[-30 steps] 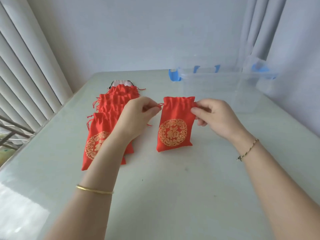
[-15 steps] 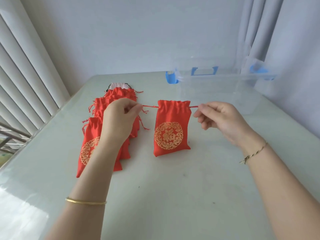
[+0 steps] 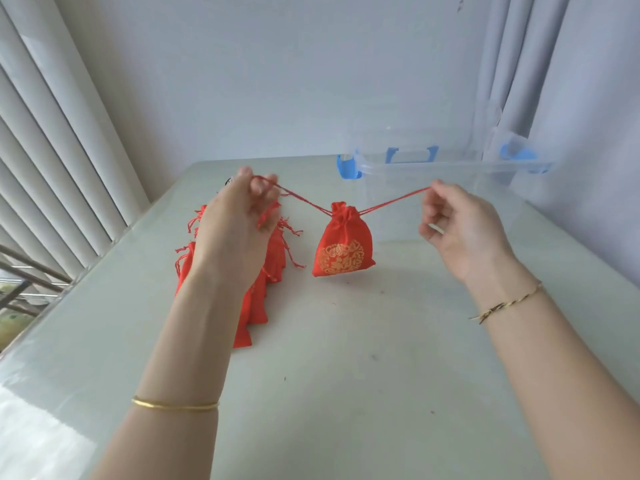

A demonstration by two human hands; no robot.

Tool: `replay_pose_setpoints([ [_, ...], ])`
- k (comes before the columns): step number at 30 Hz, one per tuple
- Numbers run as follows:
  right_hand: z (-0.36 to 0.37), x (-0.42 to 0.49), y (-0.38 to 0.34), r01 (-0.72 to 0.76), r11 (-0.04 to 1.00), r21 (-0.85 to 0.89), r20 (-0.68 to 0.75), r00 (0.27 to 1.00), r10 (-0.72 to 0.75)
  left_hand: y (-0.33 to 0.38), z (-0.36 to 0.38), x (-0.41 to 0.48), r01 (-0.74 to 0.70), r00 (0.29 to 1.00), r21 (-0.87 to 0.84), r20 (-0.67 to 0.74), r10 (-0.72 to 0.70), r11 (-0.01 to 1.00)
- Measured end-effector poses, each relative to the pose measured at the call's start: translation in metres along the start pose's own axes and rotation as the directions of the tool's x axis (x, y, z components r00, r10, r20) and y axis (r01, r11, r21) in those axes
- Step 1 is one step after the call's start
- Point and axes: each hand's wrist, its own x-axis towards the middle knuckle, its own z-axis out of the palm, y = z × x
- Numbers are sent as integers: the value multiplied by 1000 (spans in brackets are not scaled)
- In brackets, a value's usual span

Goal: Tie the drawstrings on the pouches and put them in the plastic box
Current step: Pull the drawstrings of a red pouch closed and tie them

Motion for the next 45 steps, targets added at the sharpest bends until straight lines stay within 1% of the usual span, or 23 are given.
replay_pose_setpoints([
  [3,19,-2,-18,188,960,-209,106,980,-169,6,20,1,-46,989,107,147,30,993],
  [6,35,-4,-26,339,875,-346,225,935,-274,5,36,2,-46,967,207,253,-8,977],
  [8,42,-5,-28,402,829,-389,294,907,-302,3,41,5,-55,946,310,321,-50,949],
  [10,47,-4,-28,462,782,-417,368,873,-320,-1,42,9,-106,921,435,382,-76,894],
  [13,50,-2,-25,511,752,-417,437,838,-328,-4,42,13,-163,904,551,415,-100,819],
  [17,45,0,-22,483,787,-384,455,841,-294,-6,43,14,-199,905,575,419,-77,794],
  [20,43,1,-21,451,820,-353,469,844,-262,-7,45,12,-220,897,563,438,-62,796],
  [23,42,3,-21,360,878,-314,427,880,-208,-8,47,12,-235,899,559,436,-42,795],
  [26,39,5,-18,299,848,-438,404,908,-112,-7,49,11,-223,903,515,428,-23,827],
  [27,39,6,-17,284,838,-466,421,904,-72,-7,50,11,-218,903,501,429,-22,838],
  [29,39,5,-13,265,846,-463,471,882,-19,-7,49,10,-215,902,479,431,-15,851],
  [31,41,4,-11,279,857,-433,492,870,-35,-7,49,10,-212,904,466,428,-9,859],
  [33,41,6,-13,284,876,-391,466,882,-78,-6,48,11,-205,915,441,404,11,874],
  [35,35,8,-17,276,887,-370,457,885,-85,-7,46,13,-186,932,401,361,32,897],
  [36,31,8,-21,277,879,-389,497,866,-53,-8,45,14,-178,939,384,342,39,906],
  [37,27,7,-24,282,855,-435,557,830,9,-9,45,15,-175,943,383,331,42,907],
  [39,22,4,-27,306,762,-571,640,747,180,-11,46,14,-181,943,420,330,36,889],
  [40,21,2,-27,317,706,-634,636,732,243,-12,47,14,-182,942,436,335,28,882],
  [41,21,1,-27,314,664,-679,610,744,273,-13,48,13,-177,940,445,341,17,878],
  [42,21,2,-27,301,646,-702,574,775,263,-13,49,13,-175,938,450,348,8,876],
  [43,21,5,-25,293,649,-702,534,819,208,-13,49,12,-181,932,454,362,5,872],
  [44,21,8,-23,304,668,-679,496,861,113,-12,48,12,-202,922,463,387,8,863],
  [45,22,10,-21,329,696,-639,467,884,10,-11,48,11,-240,905,477,425,17,846],
])
